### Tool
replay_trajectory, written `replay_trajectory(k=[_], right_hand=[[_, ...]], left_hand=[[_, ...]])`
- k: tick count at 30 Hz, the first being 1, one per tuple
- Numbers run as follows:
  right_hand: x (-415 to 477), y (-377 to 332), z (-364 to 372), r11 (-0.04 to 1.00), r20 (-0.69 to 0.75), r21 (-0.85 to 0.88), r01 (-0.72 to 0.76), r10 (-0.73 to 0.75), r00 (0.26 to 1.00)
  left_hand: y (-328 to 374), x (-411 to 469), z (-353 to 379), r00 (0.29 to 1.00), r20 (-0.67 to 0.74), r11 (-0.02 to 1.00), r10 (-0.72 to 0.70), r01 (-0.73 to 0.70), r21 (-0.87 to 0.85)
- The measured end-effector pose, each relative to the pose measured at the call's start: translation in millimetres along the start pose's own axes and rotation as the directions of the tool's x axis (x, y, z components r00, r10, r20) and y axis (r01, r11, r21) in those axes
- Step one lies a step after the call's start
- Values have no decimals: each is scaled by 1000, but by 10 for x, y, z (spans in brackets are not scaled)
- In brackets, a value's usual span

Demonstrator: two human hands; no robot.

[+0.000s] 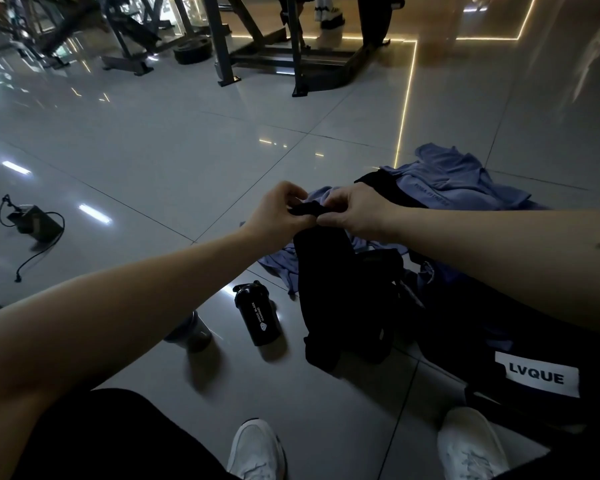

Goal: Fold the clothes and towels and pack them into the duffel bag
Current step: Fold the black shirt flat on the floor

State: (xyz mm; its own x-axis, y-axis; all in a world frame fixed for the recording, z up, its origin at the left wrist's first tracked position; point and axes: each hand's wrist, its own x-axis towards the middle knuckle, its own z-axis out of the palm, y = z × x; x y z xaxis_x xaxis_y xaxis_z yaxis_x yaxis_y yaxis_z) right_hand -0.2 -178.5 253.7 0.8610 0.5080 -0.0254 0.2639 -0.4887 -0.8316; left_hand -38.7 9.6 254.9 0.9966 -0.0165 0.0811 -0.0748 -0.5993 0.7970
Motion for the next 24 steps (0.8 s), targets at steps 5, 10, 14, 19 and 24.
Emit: replay_trajectory(k=[5,10,14,19,24], right_hand=[[80,-37,-64,984,-171,176,-32,62,983],[145,-115,-135,959,-270,284,21,59,961],[251,-152,-253,960,-435,271,67,60,898],[334,-182,-424,952,-579,298,62,129,805],[401,-169,-490,922,-636,381,72,205,744]], left_hand=[[-150,-96,65,971,155,963,-181,208,-174],[-171,-69,166,980,138,963,-145,172,-208],[-14,-41,161,981,135,932,-141,178,-317],[-6,-52,153,948,297,915,-113,216,-342],[-229,-125,244,897,395,905,-197,322,-280]])
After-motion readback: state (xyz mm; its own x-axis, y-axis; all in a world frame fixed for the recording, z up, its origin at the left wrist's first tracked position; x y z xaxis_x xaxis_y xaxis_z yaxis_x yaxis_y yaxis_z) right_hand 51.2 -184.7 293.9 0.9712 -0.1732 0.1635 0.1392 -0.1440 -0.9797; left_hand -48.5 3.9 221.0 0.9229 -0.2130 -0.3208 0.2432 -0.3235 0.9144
